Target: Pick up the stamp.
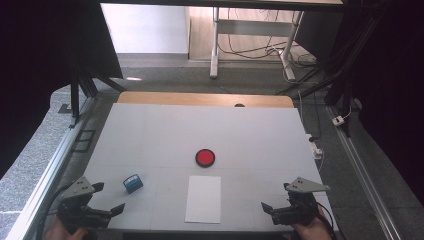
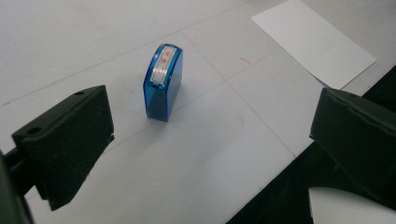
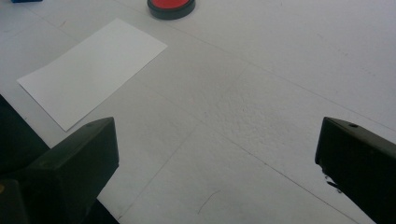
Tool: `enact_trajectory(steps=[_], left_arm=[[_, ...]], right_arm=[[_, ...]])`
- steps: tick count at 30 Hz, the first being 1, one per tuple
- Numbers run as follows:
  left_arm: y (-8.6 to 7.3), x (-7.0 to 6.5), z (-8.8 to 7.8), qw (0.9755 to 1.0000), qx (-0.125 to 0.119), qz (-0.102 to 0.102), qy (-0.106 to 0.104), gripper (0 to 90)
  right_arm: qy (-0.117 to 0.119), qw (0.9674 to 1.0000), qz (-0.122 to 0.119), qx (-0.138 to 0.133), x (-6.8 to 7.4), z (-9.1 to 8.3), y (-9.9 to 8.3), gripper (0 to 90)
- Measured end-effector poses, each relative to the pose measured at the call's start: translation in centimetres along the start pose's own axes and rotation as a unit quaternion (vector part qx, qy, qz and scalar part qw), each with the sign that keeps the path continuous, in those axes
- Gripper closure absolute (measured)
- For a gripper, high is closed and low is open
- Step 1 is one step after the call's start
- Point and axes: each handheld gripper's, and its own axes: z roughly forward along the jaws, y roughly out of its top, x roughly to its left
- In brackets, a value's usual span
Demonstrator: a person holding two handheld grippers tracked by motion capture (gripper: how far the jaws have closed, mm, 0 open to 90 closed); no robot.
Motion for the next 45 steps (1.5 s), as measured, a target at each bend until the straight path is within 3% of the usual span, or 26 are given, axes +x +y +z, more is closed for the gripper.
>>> enact_trajectory(steps=[7, 14, 33, 40, 45], left_arm=[[0.6, 0.0, 0.6, 1.0000, -0.004, 0.004, -0.001, 0.0], [1.4, 0.4, 1.0, 0.9998, -0.010, 0.014, 0.014, 0.0], [3.5, 1.6, 3.9, 0.9997, 0.006, 0.001, 0.022, 0.0], [4.4, 2.4, 5.1, 0.9995, 0.015, 0.019, 0.021, 0.1], [4.6, 2.9, 6.0, 0.9986, 0.040, 0.032, 0.013, 0.0]], right_arm=[[0.001, 1.0000, 0.001, 0.000, 0.0, 0.0, 0.0, 0.0], [0.003, 1.0000, 0.004, 0.000, -0.1, 0.0, 0.0, 0.0], [0.006, 1.0000, 0.001, 0.007, -0.1, 0.1, 0.0, 0.0], [0.009, 0.9999, 0.001, 0.008, -0.1, 0.2, 0.0, 0.0], [0.009, 0.9999, 0.000, 0.008, -0.1, 0.2, 0.0, 0.0]])
